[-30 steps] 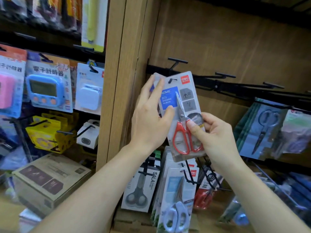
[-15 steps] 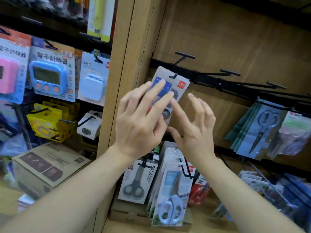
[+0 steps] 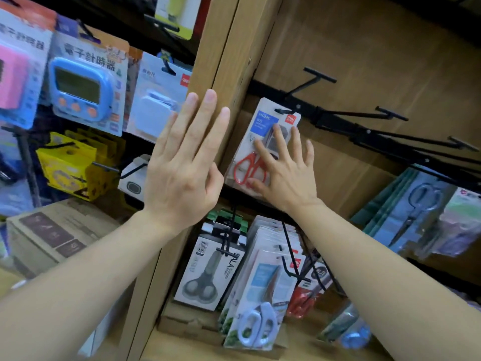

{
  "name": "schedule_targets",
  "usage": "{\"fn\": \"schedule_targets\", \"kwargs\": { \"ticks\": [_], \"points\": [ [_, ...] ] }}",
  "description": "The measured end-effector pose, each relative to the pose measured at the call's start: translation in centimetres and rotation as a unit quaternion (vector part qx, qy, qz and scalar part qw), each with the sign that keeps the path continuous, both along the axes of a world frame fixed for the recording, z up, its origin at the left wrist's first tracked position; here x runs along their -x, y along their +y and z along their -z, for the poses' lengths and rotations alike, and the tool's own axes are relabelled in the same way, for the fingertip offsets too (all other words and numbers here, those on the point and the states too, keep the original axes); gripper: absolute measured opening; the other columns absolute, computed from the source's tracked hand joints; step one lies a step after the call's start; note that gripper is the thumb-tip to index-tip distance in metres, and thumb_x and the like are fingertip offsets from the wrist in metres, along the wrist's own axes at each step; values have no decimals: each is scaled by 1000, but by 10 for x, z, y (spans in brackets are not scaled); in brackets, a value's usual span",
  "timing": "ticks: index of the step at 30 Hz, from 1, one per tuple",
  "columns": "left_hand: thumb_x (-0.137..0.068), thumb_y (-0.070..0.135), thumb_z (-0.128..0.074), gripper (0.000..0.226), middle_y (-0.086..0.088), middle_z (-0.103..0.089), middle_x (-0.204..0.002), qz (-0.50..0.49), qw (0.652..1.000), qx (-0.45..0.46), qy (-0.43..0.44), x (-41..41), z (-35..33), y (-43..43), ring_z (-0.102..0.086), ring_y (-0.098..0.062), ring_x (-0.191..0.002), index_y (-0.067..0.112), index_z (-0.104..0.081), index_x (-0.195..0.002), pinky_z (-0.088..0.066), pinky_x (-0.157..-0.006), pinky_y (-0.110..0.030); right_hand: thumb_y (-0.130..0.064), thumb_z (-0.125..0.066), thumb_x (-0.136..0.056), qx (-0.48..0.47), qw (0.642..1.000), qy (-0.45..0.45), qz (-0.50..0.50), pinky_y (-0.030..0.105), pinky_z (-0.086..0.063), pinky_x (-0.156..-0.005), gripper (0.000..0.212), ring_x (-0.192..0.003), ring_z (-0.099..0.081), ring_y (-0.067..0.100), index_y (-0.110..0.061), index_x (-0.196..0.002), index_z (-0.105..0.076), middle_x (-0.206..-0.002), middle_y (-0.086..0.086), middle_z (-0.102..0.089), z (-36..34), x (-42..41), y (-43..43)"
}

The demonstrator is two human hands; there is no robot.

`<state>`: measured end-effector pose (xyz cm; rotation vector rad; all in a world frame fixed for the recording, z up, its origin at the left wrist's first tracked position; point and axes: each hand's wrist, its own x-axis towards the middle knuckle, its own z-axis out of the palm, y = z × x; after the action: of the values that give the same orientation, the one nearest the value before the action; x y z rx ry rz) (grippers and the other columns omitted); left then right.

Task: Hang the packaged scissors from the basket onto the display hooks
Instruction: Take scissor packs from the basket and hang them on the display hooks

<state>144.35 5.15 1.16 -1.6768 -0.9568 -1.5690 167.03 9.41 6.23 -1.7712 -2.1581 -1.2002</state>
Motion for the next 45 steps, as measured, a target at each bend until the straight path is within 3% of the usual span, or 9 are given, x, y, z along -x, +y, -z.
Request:
{"fn": "schedule_targets", "kwargs": {
  "ticks": [10,14,18,21,25,29,36,40,45],
  "points": [
    [-85,0,-60,67,-22,-41,-159,-39,999,-22,1,-4,2,-4,-36,-39,-150,1,-48,-150,-32,-121,-59,-71,-48,-94,86,993,77,-19,58,-5,-124,85,-157,10,39,-40,-164,-8,-173,6,11,-12,10,-16],
    [-85,5,-63,48,-15,-54,-151,-9,997,-51,57,-20,4,-14,-43,-44,-144,7,-68,-132,-34,-118,-60,-53,-57,-99,99,986,115,-71,49,-24,-118,65,-154,-21,31,-31,-157,-39,-168,7,-25,-11,-16,-68],
    [-83,3,-61,25,-6,-77,-114,134,981,-78,117,-66,2,-39,-70,-33,-115,10,-79,-98,-47,-102,-50,-38,-63,-98,125,970,192,-74,47,-53,-92,34,-114,-61,25,-21,-127,-68,-126,1,-66,1,-66,-138],
    [-83,6,-60,21,-3,-75,-91,272,940,4,204,-112,13,-60,-71,-30,-87,11,-76,-96,-49,-84,-42,-32,-67,-97,161,947,273,-49,40,-58,-77,18,-85,-70,11,-21,-107,-77,-91,-7,-75,12,-108,-194],
    [-87,19,-63,20,1,-73,-91,396,836,143,351,-171,49,-90,-67,-29,-84,18,-74,-103,-49,-74,-43,-22,-75,-93,195,917,347,4,25,-56,-71,12,-74,-69,3,-18,-102,-80,-82,-6,-76,34,-167,-272],
    [-89,39,-54,28,6,-69,-88,457,743,162,461,-238,85,-140,-66,-23,-86,27,-72,-107,-49,-71,-37,-12,-78,-90,216,882,410,86,14,-52,-71,10,-73,-69,5,-13,-100,-79,-80,-2,-75,52,-228,-356],
    [-96,54,-51,44,6,-66,-118,559,661,205,458,-359,105,-253,-60,-20,-105,27,-65,-128,-42,-84,-38,-4,-80,-86,179,836,467,225,14,-45,-63,15,-60,-61,-2,-13,-98,-78,-65,-16,-62,92,-324,-484],
    [-99,73,-35,58,11,-72,-104,563,592,197,541,-409,116,-287,-64,-15,-104,32,-74,-109,-41,-94,-38,-19,-80,-88,229,794,454,332,33,-52,-84,30,-85,-65,14,-14,-116,-74,-100,1,-73,126,-368,-539],
    [-98,79,-31,70,8,-65,-65,573,611,211,504,-423,130,-285,-63,-14,-66,28,-73,-77,-49,-73,-35,-56,-83,-76,370,722,391,434,40,-49,-101,81,-123,-60,32,-22,-144,-55,-136,8,-62,163,-395,-599]
  ]
}}
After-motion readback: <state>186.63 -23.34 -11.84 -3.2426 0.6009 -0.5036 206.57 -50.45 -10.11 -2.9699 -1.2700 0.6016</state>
